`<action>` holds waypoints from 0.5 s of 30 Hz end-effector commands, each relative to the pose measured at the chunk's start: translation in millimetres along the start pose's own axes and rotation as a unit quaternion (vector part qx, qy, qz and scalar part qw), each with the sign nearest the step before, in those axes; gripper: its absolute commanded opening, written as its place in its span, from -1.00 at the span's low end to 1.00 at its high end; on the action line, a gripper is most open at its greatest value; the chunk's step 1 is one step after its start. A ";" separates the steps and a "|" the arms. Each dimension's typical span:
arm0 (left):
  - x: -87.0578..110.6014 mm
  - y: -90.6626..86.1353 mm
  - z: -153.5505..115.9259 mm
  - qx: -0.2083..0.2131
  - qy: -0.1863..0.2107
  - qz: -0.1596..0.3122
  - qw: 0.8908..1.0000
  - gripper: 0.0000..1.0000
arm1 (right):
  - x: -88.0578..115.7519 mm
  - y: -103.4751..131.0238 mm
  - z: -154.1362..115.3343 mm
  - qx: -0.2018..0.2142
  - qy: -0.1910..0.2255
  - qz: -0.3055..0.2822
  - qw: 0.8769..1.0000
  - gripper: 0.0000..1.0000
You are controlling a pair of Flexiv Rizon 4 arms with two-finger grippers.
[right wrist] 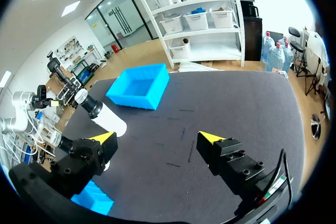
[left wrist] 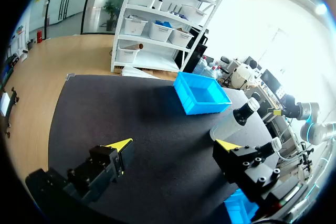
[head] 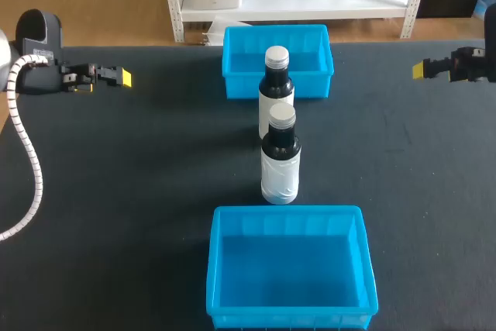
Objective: Pick up the bottle, and place it in the far bin if it is heavy, or in the near bin if it is light.
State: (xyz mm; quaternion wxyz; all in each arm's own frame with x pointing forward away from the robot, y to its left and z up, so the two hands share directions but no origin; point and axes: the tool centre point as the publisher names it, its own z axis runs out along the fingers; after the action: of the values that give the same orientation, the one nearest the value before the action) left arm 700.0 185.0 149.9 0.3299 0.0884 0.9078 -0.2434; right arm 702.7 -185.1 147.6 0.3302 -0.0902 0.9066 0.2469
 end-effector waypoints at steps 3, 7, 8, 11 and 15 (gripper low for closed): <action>0.0 0.0 0.0 0.000 0.000 0.000 1.000 1.00 | 0.4 1.6 -2.2 0.004 0.000 0.000 1.000 1.00; 0.0 0.0 0.0 0.000 0.000 0.000 1.000 1.00 | 0.4 1.6 -2.2 0.004 0.000 0.000 1.000 1.00; 0.0 0.0 0.0 0.000 0.000 0.000 1.000 1.00 | 0.4 1.6 -2.2 0.004 0.000 0.000 1.000 1.00; 0.0 0.0 0.0 0.000 0.000 0.000 1.000 1.00 | 0.4 1.6 -2.2 0.004 0.000 0.000 1.000 1.00; 0.0 0.0 0.0 0.000 0.000 0.000 1.000 1.00 | -1.3 3.0 -2.4 -0.026 -0.010 -0.032 0.999 1.00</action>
State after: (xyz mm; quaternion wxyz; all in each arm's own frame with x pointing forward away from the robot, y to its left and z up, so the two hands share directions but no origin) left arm 700.0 185.0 149.9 0.3299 0.0884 0.9078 -0.2434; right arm 703.0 -184.7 148.3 0.3312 -0.0921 0.9062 0.2464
